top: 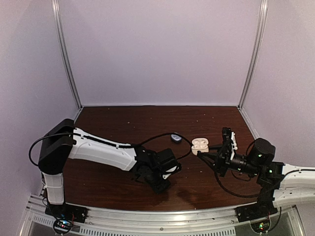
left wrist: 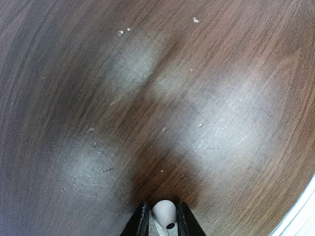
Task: Insert the wireless bluetooth earbuds into the charging case
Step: Pick up the right earbud from the center of the board.
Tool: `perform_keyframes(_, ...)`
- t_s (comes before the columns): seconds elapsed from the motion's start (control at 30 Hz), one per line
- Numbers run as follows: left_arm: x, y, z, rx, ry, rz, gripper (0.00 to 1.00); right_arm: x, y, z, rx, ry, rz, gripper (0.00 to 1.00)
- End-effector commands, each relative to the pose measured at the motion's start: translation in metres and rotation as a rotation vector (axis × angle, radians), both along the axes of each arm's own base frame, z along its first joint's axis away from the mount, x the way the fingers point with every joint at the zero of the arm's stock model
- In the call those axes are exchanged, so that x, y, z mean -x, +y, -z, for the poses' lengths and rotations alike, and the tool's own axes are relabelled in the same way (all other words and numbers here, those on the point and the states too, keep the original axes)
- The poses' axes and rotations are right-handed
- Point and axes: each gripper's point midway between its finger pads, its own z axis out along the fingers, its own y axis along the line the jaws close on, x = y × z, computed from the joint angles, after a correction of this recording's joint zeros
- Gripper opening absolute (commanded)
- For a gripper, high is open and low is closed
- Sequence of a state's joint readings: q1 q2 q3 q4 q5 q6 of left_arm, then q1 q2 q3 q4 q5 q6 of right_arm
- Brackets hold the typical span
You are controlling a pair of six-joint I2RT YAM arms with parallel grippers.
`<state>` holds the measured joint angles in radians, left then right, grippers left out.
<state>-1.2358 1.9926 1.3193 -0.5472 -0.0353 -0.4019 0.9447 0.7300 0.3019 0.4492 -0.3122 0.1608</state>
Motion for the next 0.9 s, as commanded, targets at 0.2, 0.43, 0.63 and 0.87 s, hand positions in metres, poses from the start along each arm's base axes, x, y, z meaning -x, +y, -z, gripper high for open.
perform_keyframes(0.2,-0.007,0.007,0.002,-0.019,-0.010,0.003,0.14,-0.003,-0.006,-0.010,-0.025,-0.029,0.033,0.00)
perform_keyframes(0.43,-0.024,-0.003,-0.042,0.171,-0.099,-0.045,0.11,-0.005,-0.007,-0.011,-0.035,-0.044,0.046,0.00)
perform_keyframes(0.63,-0.042,-0.002,-0.082,0.305,-0.218,-0.093,0.09,-0.006,-0.006,-0.012,-0.043,-0.077,0.048,0.00)
perform_keyframes(0.87,-0.061,0.008,-0.169,0.550,-0.446,-0.128,0.09,-0.004,-0.004,-0.018,-0.096,-0.187,0.039,0.00)
